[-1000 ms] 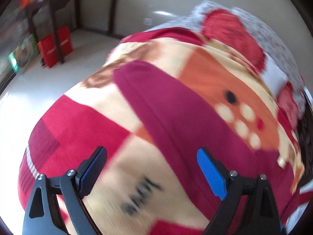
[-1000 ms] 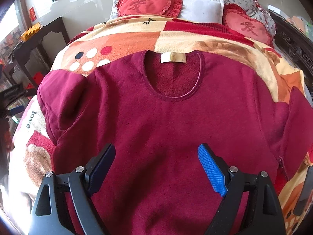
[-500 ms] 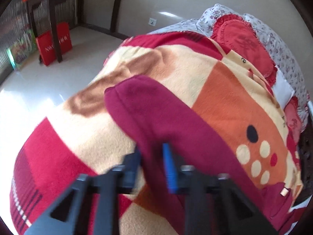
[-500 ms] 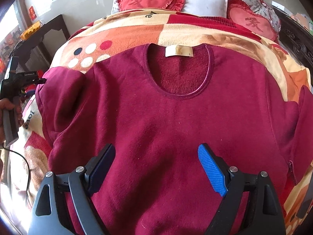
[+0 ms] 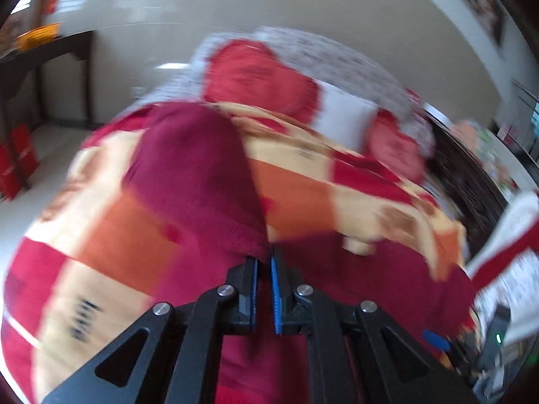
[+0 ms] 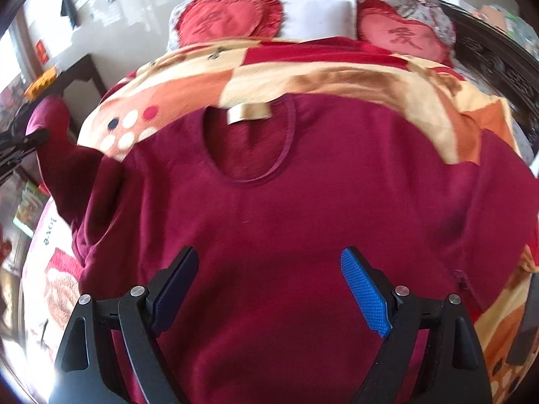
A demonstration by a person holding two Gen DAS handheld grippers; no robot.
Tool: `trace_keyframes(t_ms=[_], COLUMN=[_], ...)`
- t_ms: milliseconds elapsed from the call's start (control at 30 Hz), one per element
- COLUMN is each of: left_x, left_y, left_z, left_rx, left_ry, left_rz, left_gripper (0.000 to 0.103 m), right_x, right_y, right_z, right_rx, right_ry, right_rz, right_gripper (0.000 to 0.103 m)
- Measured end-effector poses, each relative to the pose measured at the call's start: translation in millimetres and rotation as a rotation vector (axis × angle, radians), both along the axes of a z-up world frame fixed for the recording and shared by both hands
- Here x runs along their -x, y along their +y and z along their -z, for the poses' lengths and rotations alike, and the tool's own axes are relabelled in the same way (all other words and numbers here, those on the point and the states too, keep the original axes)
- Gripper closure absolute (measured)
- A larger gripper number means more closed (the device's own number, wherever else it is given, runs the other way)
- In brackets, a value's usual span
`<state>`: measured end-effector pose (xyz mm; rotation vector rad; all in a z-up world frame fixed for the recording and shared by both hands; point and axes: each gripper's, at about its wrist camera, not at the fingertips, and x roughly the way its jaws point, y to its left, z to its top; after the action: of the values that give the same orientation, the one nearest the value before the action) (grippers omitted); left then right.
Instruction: Fold small clothes
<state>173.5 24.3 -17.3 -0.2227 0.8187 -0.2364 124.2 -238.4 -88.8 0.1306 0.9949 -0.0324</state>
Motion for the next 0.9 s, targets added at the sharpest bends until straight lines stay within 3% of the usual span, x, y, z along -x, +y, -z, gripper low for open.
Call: trace_keyframes(t_ms=[100, 300, 367, 467, 500, 533, 600, 700, 800, 867, 900], left_x=[11.2, 26.9, 32.4, 50.3, 60.1, 65.8, 79.5, 82.4, 70.6, 60.1, 56.7], left_y=[-55.3, -133.4, -143.0, -137.0, -127.4, -120.0, -97.1, -67.7, -30.5, -10.3, -2.0], left_z=[19.6, 88.3, 100.8, 93.3, 83.9, 78.3, 64.4, 60.0, 73.3, 84.4, 90.6], left_rx=[-0.036, -0.095, -0.121, -0.104, -0.112, -0.123, -0.188, -0.303, -0.398, -0.378, -0.366], left_ry=[0.03, 0.175, 0.214, 0.205, 0.177, 0.15, 0.075, 0.037, 0.078, 0.126, 0.149], left_rz=[0.1, 0.233, 0.258, 0.319, 0.328, 0.322, 0.288, 0.197, 0.06, 0.0, -0.024], left_gripper=[0.096, 0.093, 0.084, 0.05, 0.033, 0.022, 0.019, 0.019, 0.019, 0.019, 0.019], right_x=[8.4, 22.1, 23.4, 20.1, 15.5, 11.8, -1.2, -18.5, -28.4, -34.4, -39.6], right_y=[-20.5, -60.9, -71.2, -78.1, -78.5, -77.4, -73.4, -64.9, -58.9, -55.1, -50.9], right_z=[-4.3, -7.7, -7.7, -7.9, -9.0, -8.8, -8.7, 1.3, 13.6, 22.8, 31.1], right_rx=[0.001, -0.005, -0.026, -0.073, -0.08, -0.079, -0.1, -0.118, -0.06, -0.046, -0.018], right_ry=[-0.009, -0.009, -0.01, -0.015, -0.022, -0.026, -0.034, -0.003, 0.033, 0.037, 0.052], right_rz=[0.039, 0.125, 0.146, 0.135, 0.124, 0.119, 0.086, 0.069, 0.1, 0.087, 0.066], right_gripper=[0.033, 0.033, 0.033, 0.033, 0.033, 0.033, 0.033, 0.033, 0.033, 0.034, 0.042])
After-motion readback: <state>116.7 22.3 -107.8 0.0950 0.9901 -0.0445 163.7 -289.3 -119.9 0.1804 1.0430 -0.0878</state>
